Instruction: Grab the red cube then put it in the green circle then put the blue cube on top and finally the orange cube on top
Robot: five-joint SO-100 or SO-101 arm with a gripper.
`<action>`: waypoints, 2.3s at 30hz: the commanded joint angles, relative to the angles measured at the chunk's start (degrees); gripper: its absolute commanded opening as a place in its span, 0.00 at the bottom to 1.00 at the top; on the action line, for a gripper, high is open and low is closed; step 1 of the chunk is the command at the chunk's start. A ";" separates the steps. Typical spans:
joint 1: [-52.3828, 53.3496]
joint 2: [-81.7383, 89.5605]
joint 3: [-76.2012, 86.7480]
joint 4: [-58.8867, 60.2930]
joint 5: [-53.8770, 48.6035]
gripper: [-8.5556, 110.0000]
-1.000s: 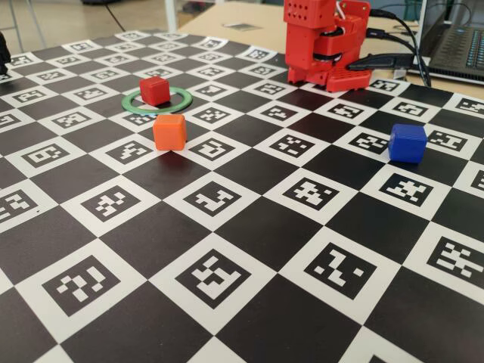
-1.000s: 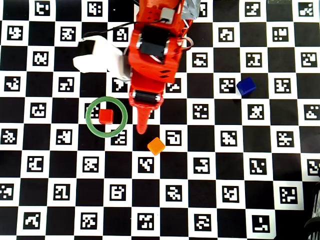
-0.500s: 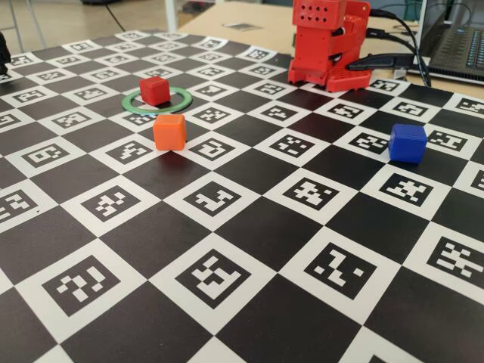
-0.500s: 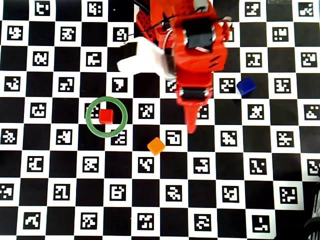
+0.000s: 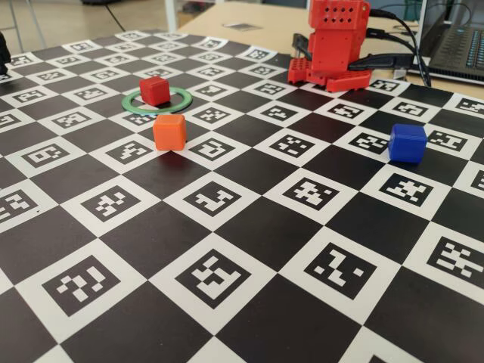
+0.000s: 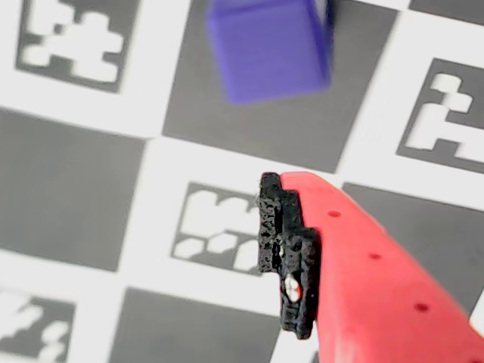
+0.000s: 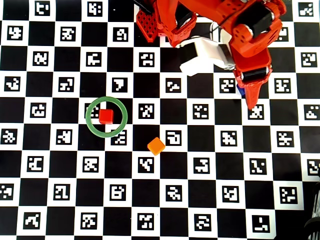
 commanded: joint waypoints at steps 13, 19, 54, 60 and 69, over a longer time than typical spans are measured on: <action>-9.49 -0.09 8.00 -9.32 9.84 0.42; -9.14 -1.85 17.14 -16.52 10.11 0.43; -13.97 -12.66 29.79 -40.43 13.71 0.44; -12.66 -13.27 30.50 -42.80 12.13 0.44; -10.20 -15.21 30.41 -44.12 9.32 0.44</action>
